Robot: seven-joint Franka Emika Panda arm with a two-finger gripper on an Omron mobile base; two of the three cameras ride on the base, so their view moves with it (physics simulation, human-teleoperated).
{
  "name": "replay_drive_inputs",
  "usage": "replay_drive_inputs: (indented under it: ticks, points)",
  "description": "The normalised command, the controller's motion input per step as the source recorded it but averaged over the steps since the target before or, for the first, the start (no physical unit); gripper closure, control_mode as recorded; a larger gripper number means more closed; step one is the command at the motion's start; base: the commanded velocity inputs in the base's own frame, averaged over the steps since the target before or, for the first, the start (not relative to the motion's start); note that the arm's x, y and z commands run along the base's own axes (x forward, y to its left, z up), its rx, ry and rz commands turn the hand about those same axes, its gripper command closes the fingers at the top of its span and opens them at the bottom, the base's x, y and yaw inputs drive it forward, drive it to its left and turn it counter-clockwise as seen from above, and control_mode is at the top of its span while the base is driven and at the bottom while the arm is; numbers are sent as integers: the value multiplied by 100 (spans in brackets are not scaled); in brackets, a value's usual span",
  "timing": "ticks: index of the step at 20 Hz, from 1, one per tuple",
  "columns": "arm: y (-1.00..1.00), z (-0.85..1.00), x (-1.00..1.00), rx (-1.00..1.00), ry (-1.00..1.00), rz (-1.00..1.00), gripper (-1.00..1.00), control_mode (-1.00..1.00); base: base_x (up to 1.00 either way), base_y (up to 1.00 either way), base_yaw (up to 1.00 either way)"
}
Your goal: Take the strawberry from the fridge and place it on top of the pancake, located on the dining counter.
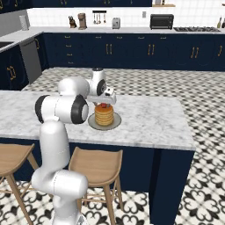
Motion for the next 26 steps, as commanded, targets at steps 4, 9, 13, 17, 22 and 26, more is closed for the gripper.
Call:
replay_drive_inputs:
  ticks: [4, 9, 13, 17, 22, 26]
  points:
    - [0, 19, -35, 0, 1, 0, -100, -100, 0, 0, 0]
    - [0, 31, -60, 0, -5, 0, -100, -100, 0, 0, 0]
    - [0, 36, -72, 0, -5, 0, -100, -100, 0, 0, 0]
    - [0, 36, -86, 0, -8, 0, -100, -100, 0, 0, 0]
    - [0, 37, -87, 0, -8, 0, -100, -100, 0, 0, 0]
    - [0, 39, -75, 0, -2, 0, -100, -100, 0, 0, 0]
